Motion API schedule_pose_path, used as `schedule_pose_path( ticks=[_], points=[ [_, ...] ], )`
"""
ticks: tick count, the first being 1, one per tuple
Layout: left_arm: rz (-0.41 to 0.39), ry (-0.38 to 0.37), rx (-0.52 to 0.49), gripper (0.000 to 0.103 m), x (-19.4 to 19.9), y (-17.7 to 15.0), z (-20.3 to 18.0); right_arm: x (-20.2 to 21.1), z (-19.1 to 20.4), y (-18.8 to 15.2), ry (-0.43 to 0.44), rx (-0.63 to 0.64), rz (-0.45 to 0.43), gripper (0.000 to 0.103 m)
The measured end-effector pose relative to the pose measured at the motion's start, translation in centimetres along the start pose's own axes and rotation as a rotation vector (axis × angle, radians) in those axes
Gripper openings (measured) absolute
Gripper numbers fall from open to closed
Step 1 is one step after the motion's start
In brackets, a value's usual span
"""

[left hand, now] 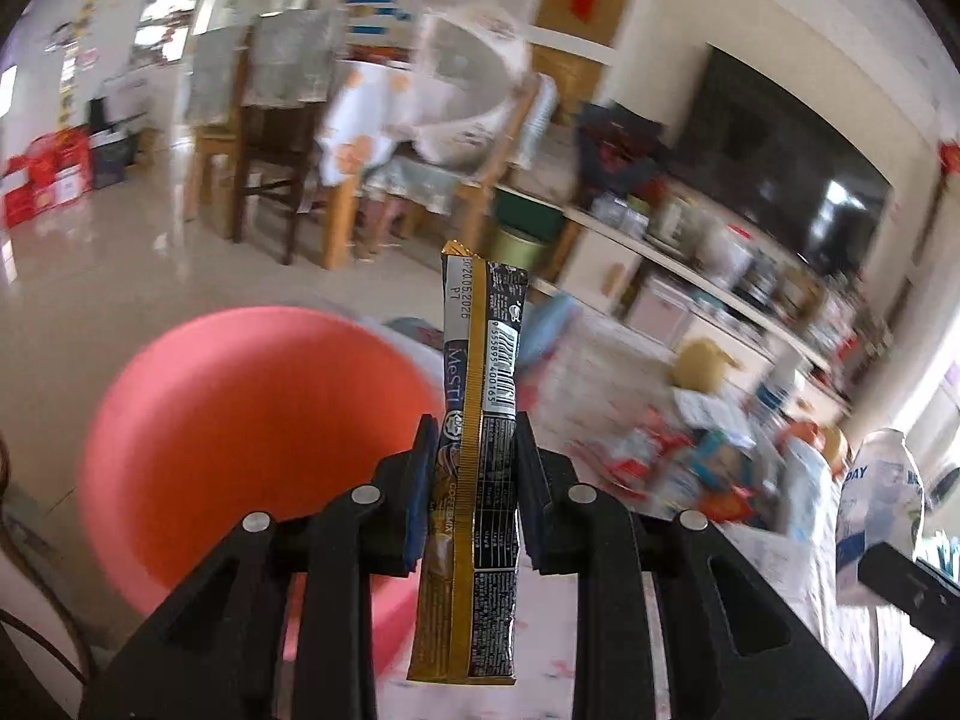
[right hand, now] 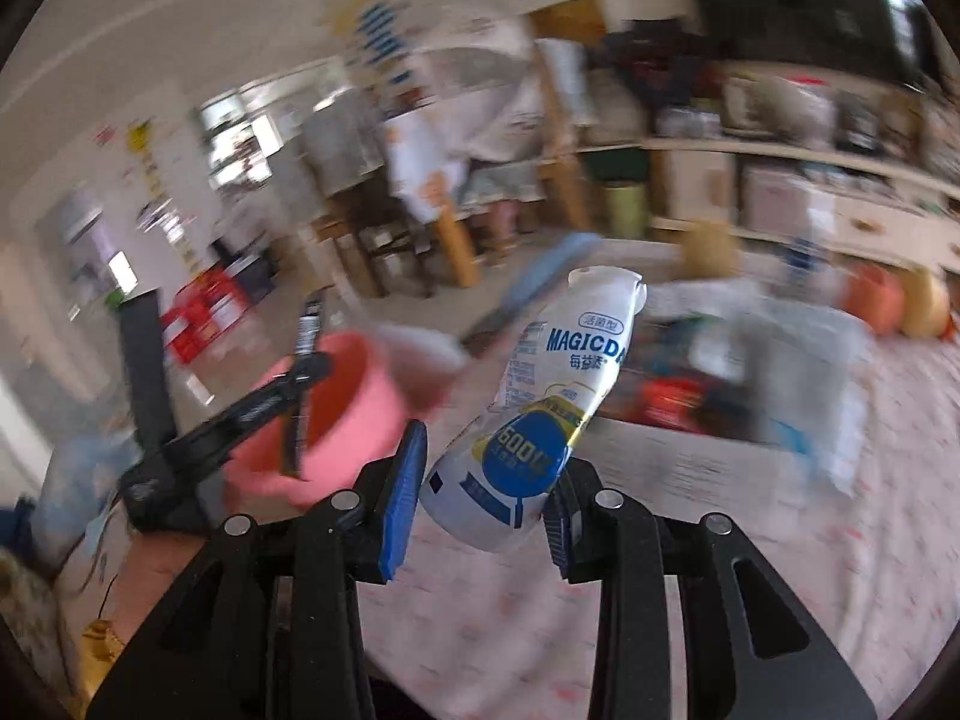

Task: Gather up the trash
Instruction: 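Carry both items to the pink bucket and open both grippers to drop them, then move both grippers back over the table toward the trash pile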

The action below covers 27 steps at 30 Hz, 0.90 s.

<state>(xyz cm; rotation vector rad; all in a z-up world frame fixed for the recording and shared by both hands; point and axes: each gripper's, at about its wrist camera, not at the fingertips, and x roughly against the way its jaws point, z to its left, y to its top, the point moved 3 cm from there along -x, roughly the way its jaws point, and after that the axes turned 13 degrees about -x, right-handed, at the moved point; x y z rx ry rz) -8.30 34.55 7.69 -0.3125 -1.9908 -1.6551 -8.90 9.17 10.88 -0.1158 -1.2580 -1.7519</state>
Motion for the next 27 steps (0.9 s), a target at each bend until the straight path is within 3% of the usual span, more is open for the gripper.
schedule_pose_path(
  ticks=[9, 15, 17, 20, 22, 27],
  points=[
    [0.017, 0.126, 0.205, 0.027, -0.5, -0.7, 8.8, -10.9, 11.1, 1.0, 0.164, 0.114, 0.142, 0.037],
    [0.055, 0.144, 0.269, 0.027, -1.6, -1.3, 11.0, -16.8, 13.9, 0.7, 0.170, 0.143, 0.209, 0.038],
    [0.077, 0.161, 0.270, 0.032, -2.0, -1.6, 11.3, -17.9, 13.9, 0.1, 0.168, 0.151, 0.235, 0.040],
    [0.089, 0.182, 0.256, 0.047, -2.3, -1.6, 11.2, -18.4, 13.6, 0.0, 0.152, 0.130, 0.220, 0.055],
    [0.092, 0.197, 0.232, 0.055, -2.3, -1.7, 10.7, -17.9, 12.7, 0.4, 0.150, 0.088, 0.198, 0.075],
    [0.057, 0.215, 0.187, 0.070, -2.0, -1.4, 9.4, -15.0, 10.2, 0.5, 0.097, 0.054, 0.132, 0.085]
  ],
)
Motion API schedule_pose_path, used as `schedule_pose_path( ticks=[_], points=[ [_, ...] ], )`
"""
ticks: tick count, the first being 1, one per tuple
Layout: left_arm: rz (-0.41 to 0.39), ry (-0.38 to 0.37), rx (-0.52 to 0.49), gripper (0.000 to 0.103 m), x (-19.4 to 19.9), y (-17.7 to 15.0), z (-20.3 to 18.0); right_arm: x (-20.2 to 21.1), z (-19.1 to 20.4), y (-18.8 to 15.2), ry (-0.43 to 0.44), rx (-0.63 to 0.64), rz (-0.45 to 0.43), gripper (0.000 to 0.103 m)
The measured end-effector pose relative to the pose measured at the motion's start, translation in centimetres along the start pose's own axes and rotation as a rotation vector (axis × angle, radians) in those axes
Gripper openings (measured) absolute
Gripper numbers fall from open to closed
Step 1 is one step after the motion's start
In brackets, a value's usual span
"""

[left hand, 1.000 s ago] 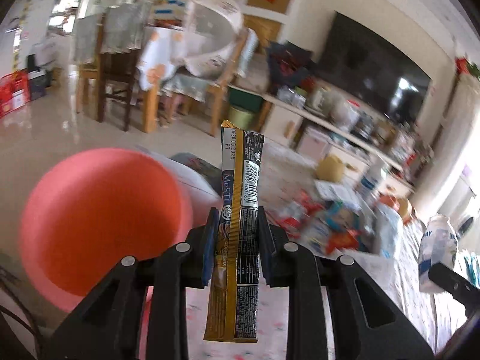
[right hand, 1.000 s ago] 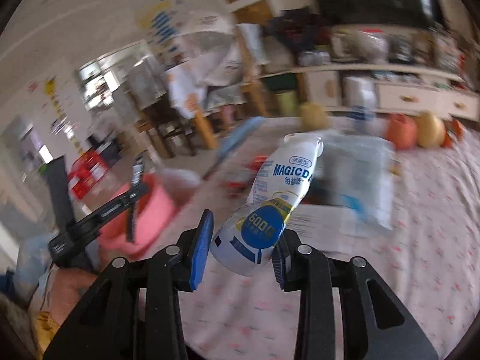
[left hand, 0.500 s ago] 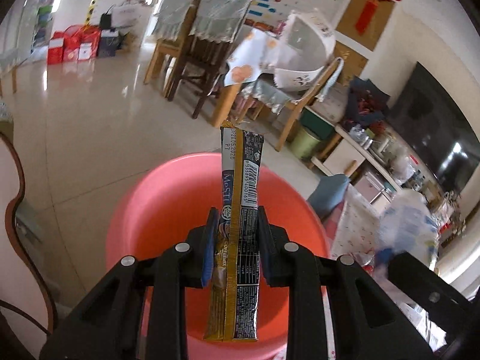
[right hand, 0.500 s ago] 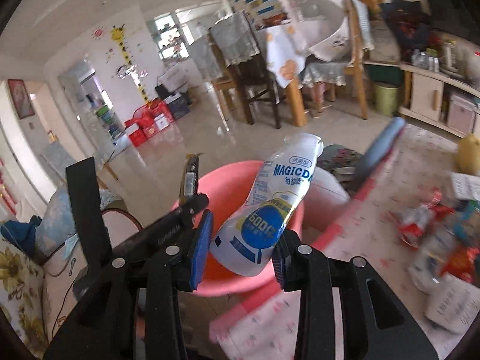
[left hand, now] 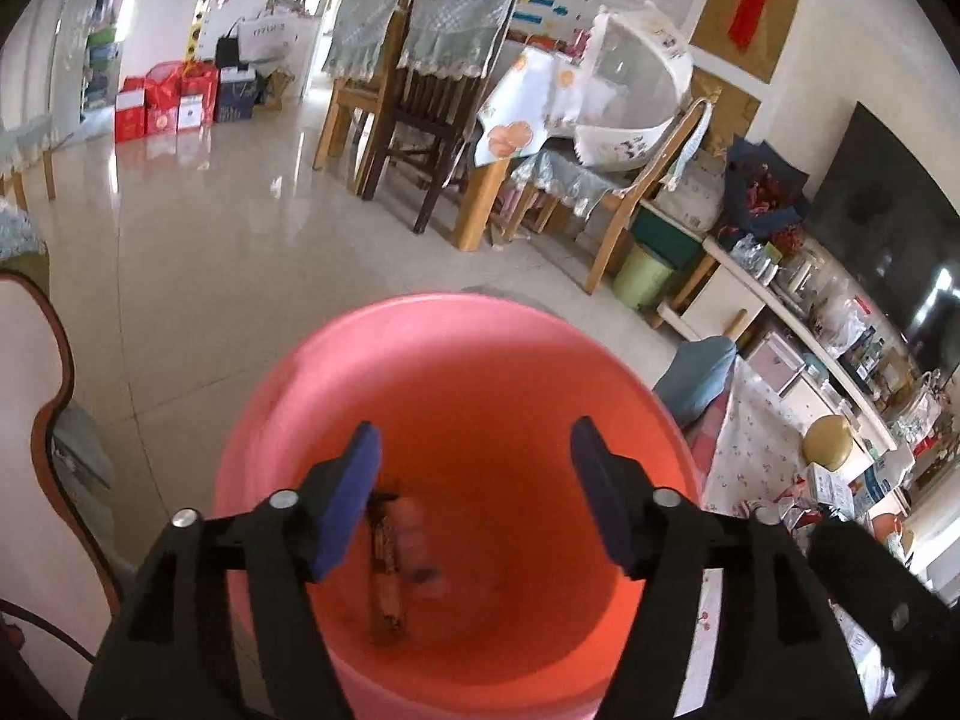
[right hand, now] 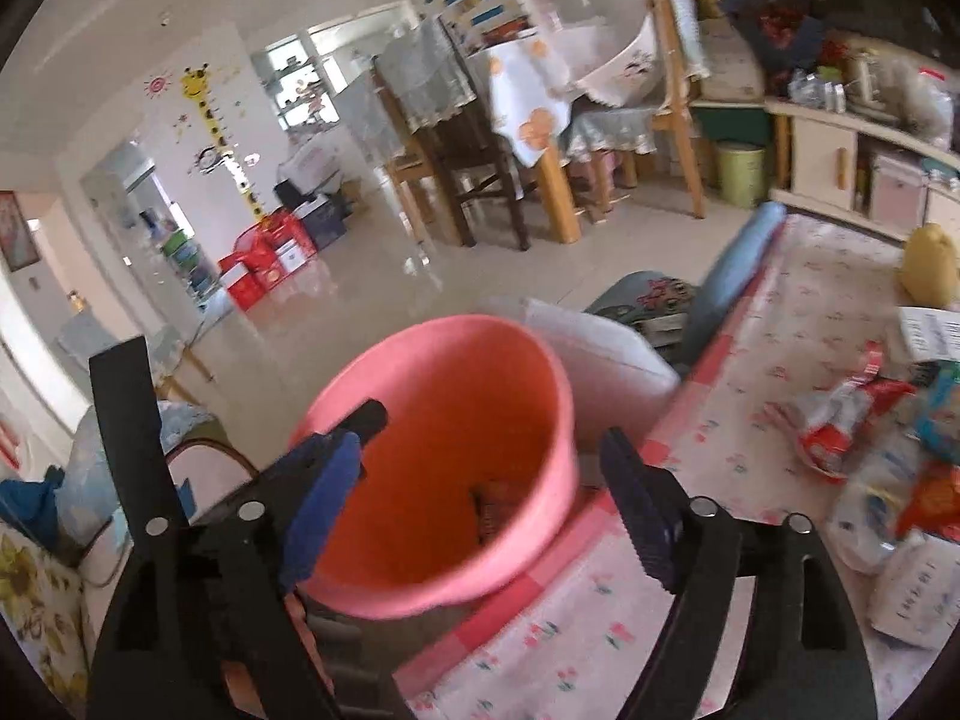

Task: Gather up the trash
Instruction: 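Move both grippers back over the table toward the trash pile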

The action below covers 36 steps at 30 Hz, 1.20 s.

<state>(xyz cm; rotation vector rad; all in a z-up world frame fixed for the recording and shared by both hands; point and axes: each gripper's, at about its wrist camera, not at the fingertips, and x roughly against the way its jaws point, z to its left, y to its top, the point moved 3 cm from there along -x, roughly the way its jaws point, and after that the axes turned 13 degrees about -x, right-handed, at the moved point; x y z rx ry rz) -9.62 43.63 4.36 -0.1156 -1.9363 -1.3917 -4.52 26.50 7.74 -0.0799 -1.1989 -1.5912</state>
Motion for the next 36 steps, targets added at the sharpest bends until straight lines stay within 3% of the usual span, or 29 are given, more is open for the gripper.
schedule_pose_path(
  ticks=[5, 9, 13, 16, 21, 36],
  points=[
    [-0.115, -0.048, -0.089, 0.082, 1.8, 0.5, -3.2, 4.1, -2.0, -1.7, -0.076, 0.027, -0.063, 0.086],
    [-0.156, -0.121, -0.133, 0.083, 2.6, 0.7, -5.7, 6.4, -3.5, -3.3, -0.121, 0.036, -0.097, 0.089],
    [-0.151, -0.197, -0.172, 0.083, 3.2, 0.3, -8.2, 8.8, -5.2, -5.2, -0.138, 0.034, -0.120, 0.090],
    [-0.141, -0.218, -0.232, 0.083, 3.6, -0.2, -10.2, 10.5, -6.3, -6.8, -0.147, 0.035, -0.147, 0.097],
    [-0.125, -0.259, -0.354, 0.083, 4.4, -1.5, -14.3, 13.3, -7.6, -8.6, -0.171, 0.048, -0.196, 0.098],
    [-0.053, -0.367, -0.481, 0.083, 5.0, -4.3, -21.4, 18.5, -15.1, -9.3, -0.259, -0.105, -0.249, 0.098]
  ],
)
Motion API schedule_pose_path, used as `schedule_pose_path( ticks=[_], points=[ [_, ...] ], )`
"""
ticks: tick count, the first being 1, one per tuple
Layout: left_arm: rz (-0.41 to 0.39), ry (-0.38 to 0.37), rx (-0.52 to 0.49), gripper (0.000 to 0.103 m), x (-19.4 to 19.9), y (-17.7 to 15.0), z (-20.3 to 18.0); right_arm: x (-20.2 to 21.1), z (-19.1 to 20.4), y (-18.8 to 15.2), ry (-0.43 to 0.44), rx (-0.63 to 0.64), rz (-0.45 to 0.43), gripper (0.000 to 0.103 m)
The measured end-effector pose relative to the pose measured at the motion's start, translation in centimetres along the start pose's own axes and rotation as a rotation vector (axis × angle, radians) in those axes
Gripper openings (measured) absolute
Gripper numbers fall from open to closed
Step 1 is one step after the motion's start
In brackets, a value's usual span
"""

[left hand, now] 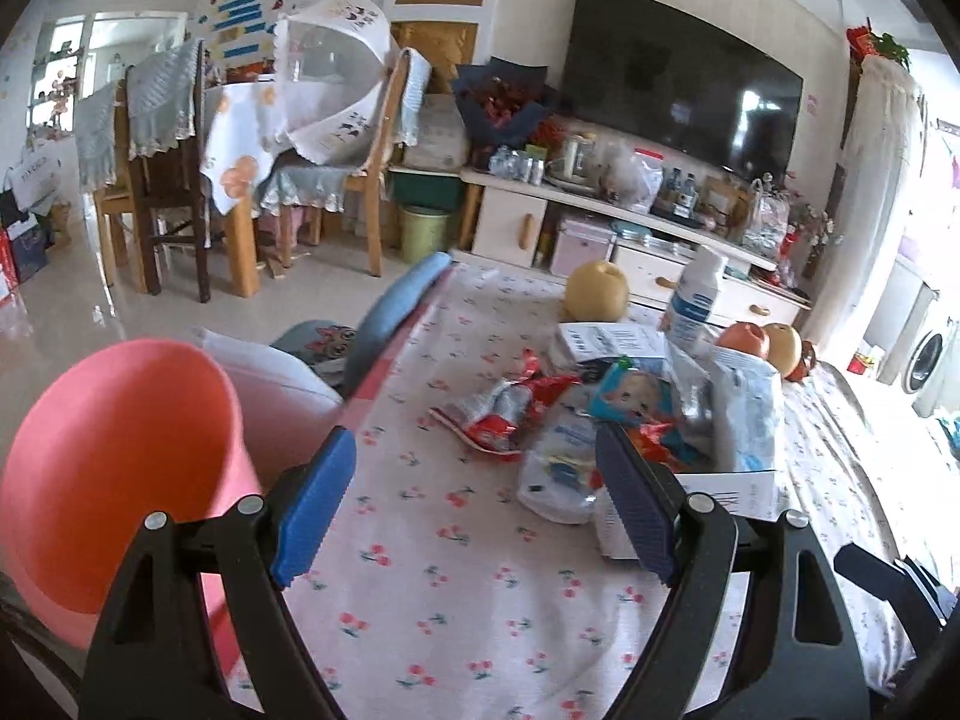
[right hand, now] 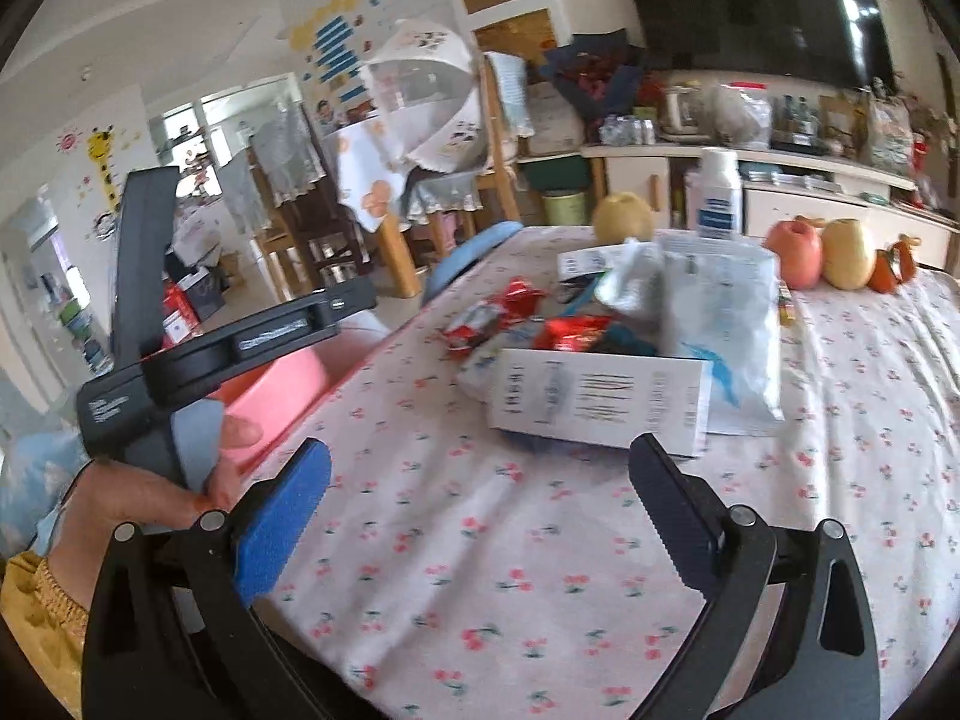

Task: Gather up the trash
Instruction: 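Move both grippers back over the table toward the trash pile, then grasp the white milk carton with the left gripper while the right grasps the white plastic bag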

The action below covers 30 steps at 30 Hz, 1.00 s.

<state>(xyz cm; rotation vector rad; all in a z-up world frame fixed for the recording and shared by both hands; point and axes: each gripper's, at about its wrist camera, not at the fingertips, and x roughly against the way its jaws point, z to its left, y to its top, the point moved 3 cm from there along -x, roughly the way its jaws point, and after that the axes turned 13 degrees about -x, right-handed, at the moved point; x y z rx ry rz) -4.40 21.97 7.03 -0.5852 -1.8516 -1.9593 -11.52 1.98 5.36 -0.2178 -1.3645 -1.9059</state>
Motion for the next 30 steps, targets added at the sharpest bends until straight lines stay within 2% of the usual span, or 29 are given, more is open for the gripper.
schedule_pose_path(
  ticks=[6, 16, 27, 30],
  points=[
    [0.037, 0.030, -0.076, 0.083, -1.0, -0.1, -2.6, 0.7, -2.6, 0.8, -0.035, -0.034, -0.025, 0.098],
    [0.090, -0.011, -0.130, 0.083, -2.1, -0.4, -6.6, 2.0, -6.5, 2.7, -0.078, -0.094, -0.050, 0.098],
    [0.094, -0.188, 0.047, 0.079, -1.1, -1.0, -9.9, 3.2, -12.2, 4.9, -0.148, -0.236, -0.066, 0.098],
    [0.115, -0.240, 0.143, 0.079, -1.6, -1.5, -10.5, 3.0, -14.3, 5.8, -0.167, -0.300, -0.059, 0.098]
  ],
)
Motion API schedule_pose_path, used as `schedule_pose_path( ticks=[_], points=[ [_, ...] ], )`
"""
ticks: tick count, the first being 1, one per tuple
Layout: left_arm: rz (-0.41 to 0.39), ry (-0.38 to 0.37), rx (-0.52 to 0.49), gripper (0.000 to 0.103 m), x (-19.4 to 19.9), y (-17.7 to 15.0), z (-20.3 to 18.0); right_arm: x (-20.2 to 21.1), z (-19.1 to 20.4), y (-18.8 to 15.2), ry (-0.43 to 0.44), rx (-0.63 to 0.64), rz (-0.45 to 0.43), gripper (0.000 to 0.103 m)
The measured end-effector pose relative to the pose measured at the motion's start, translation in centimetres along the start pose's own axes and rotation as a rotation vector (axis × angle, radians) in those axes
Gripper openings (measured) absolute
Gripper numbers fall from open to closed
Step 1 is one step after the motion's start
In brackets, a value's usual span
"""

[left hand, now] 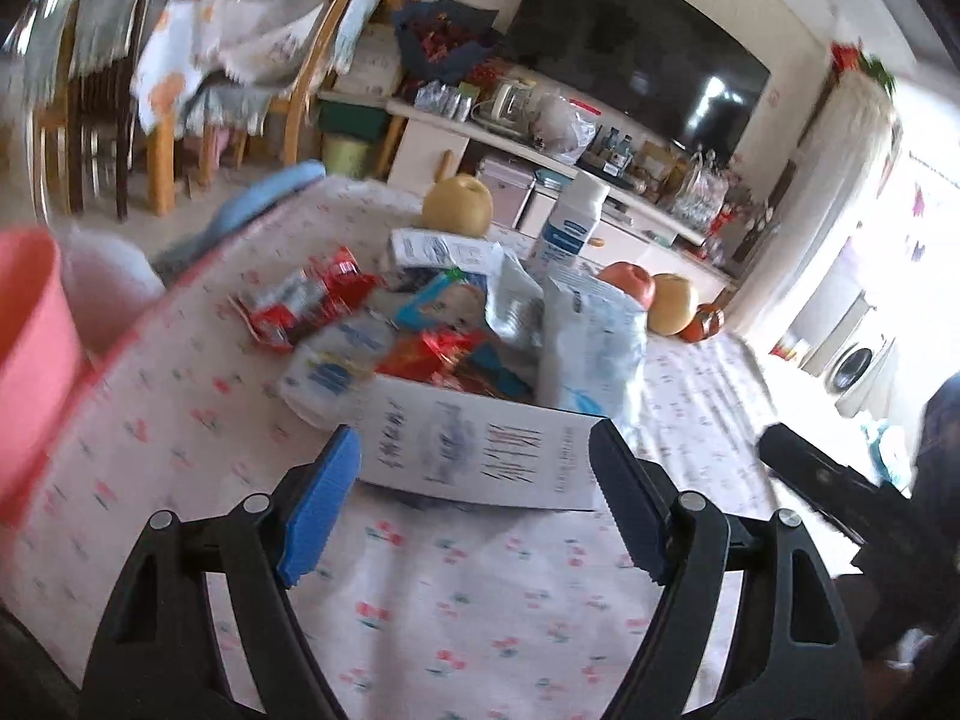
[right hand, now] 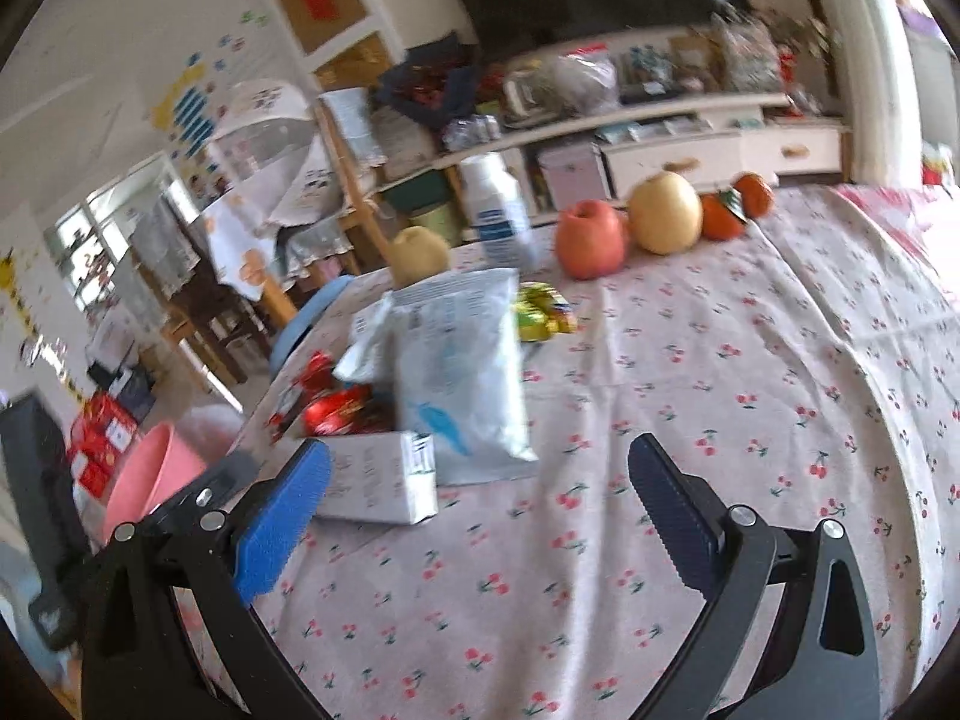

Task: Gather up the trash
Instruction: 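Grasp the white milk carton with the left gripper while the right grasps the white plastic bag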

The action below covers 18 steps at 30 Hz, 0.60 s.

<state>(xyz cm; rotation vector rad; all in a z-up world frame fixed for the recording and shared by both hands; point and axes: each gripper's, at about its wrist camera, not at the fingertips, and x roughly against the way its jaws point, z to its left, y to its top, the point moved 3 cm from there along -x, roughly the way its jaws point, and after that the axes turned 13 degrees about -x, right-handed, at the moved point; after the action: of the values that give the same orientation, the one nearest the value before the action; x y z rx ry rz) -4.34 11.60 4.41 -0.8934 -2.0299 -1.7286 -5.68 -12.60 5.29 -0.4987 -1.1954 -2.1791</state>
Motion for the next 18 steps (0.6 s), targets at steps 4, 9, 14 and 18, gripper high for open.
schedule_pose_path(
  ticks=[4, 9, 14, 18],
  points=[
    [0.032, -0.043, 0.119, 0.079, -1.2, -0.5, 0.3, -1.5, -1.8, 1.6, -0.011, -0.073, 0.015, 0.098],
    [0.073, -0.142, 0.309, 0.079, -3.0, -0.9, 1.2, -4.8, -3.2, 2.4, 0.093, -0.199, 0.107, 0.098],
    [0.095, -0.142, 0.391, 0.079, -4.0, -1.1, 1.5, -7.3, -2.4, 3.1, 0.134, -0.199, 0.151, 0.097],
    [0.121, -0.123, 0.428, 0.079, -4.8, -1.1, 1.4, -8.7, -1.0, 3.5, 0.161, -0.140, 0.181, 0.097]
  ],
)
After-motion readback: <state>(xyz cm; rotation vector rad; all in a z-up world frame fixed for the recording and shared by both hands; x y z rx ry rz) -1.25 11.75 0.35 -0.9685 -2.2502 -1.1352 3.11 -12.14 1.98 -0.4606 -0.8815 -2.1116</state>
